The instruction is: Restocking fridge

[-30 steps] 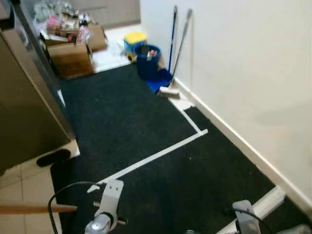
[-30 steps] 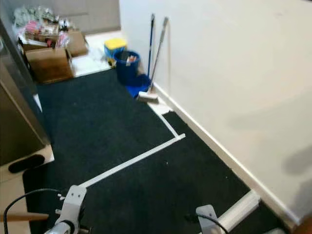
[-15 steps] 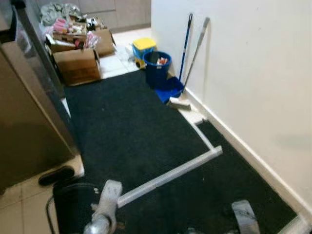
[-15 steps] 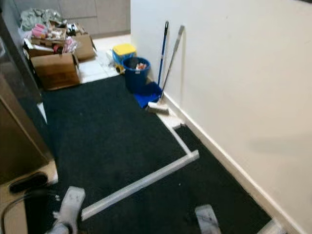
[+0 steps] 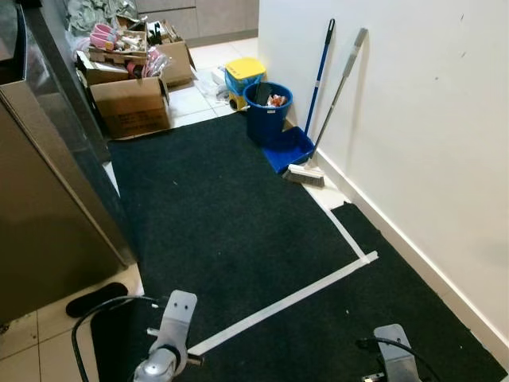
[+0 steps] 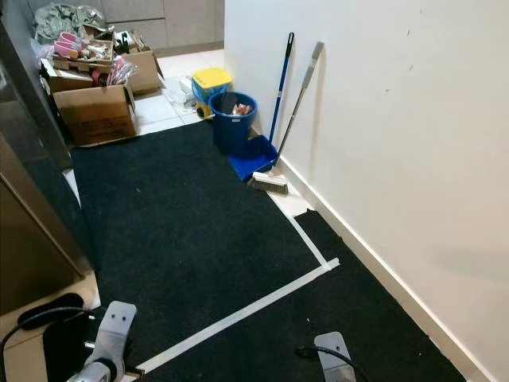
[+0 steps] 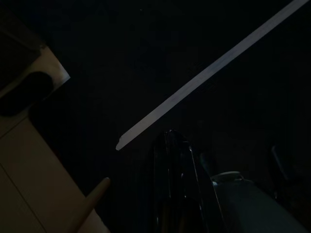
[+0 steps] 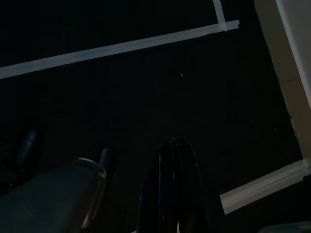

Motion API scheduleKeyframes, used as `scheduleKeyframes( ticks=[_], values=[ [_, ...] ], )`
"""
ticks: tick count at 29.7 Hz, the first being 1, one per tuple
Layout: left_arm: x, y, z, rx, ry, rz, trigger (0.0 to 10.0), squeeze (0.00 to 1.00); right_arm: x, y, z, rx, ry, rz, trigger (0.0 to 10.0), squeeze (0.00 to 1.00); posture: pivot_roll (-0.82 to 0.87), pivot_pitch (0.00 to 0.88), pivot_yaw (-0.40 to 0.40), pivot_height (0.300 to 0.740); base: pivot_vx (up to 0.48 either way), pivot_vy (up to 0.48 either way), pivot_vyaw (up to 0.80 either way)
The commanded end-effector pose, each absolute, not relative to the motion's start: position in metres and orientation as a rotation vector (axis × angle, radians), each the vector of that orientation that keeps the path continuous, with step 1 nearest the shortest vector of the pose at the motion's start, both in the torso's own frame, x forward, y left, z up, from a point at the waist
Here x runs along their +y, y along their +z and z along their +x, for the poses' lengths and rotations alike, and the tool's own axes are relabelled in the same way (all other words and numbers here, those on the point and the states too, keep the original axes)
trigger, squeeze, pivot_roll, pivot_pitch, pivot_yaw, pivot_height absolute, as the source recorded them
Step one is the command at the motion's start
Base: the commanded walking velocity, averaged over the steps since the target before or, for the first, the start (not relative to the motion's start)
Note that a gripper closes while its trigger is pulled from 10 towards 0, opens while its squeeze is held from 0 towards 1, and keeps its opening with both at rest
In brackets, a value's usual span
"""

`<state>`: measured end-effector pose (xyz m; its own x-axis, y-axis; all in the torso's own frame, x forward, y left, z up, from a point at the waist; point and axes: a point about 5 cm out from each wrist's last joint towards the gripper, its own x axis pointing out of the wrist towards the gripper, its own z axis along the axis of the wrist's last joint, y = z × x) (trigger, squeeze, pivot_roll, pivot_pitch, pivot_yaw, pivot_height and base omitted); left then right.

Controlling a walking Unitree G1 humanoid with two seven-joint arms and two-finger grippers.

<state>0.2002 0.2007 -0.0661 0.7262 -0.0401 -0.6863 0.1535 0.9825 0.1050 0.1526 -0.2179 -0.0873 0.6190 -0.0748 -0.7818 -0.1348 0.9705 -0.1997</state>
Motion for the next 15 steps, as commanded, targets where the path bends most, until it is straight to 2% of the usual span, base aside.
scheduleKeyframes(
  ticks=[1, 15],
  values=[
    [0.1969, -0.0710, 0.1929, 0.776, -0.114, 0.144, 10.0, 0.00, -0.2223, -0.0877, 0.1488, 0.909, 0.021, -0.241, 10.0, 0.00, -0.01, 0.071, -0.046, 0.740, 0.000, 0.000, 0.00],
    [0.1992, -0.0714, 0.1915, 0.782, -0.117, 0.149, 10.0, 0.00, -0.2197, -0.0886, 0.1486, 0.919, 0.042, -0.257, 10.0, 0.00, -0.01, 0.064, -0.042, 0.740, 0.000, 0.000, 0.00]
  ],
)
